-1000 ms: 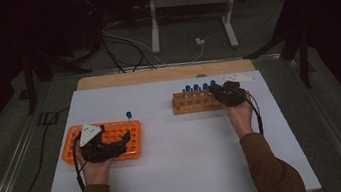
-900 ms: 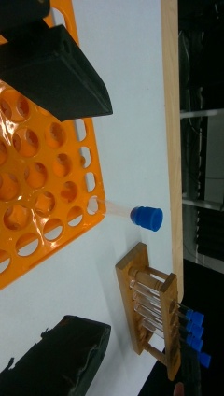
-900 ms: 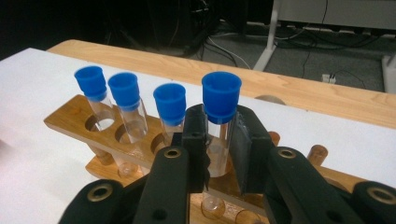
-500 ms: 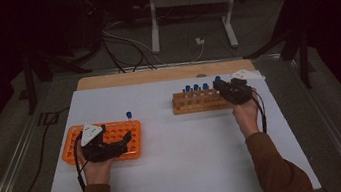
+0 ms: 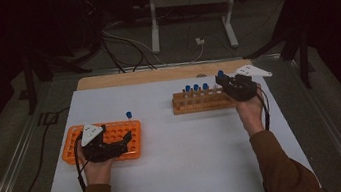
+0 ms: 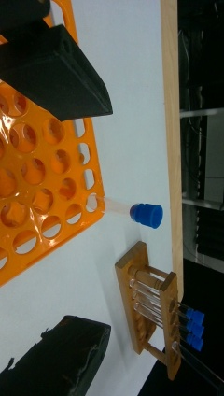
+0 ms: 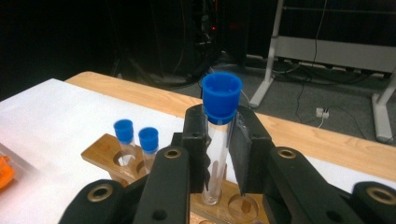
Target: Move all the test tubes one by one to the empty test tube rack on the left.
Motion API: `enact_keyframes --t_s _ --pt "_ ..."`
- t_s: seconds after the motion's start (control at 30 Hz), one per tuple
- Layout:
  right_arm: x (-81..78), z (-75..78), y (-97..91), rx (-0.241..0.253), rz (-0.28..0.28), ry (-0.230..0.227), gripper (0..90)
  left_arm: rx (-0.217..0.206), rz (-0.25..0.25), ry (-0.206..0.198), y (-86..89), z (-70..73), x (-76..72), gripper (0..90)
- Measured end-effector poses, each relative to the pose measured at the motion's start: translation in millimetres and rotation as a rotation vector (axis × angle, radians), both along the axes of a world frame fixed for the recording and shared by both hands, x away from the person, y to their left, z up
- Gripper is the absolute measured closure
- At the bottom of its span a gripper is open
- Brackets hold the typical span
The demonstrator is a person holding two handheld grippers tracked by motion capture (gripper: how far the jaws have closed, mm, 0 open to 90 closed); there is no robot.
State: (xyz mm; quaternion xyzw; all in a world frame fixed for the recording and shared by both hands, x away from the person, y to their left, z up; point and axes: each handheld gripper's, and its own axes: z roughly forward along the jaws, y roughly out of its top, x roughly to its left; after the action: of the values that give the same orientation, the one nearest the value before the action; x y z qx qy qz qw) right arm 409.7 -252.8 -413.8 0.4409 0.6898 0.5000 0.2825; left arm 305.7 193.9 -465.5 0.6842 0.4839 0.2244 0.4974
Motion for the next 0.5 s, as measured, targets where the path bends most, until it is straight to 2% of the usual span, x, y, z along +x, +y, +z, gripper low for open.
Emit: enact_keyframes --t_s 0.2,0.5 --pt "-7.9 10.3 0.0 -0.003 0.017 -0.028 77.0 0.001 0.006 -0.003 0.6 0.1 -0.4 0.7" --pt "-21.1 16.7 0.8 -0.002 0.055 -0.039 76.9 0.004 0.007 -0.012 -1.5 1.7 -1.9 0.7"
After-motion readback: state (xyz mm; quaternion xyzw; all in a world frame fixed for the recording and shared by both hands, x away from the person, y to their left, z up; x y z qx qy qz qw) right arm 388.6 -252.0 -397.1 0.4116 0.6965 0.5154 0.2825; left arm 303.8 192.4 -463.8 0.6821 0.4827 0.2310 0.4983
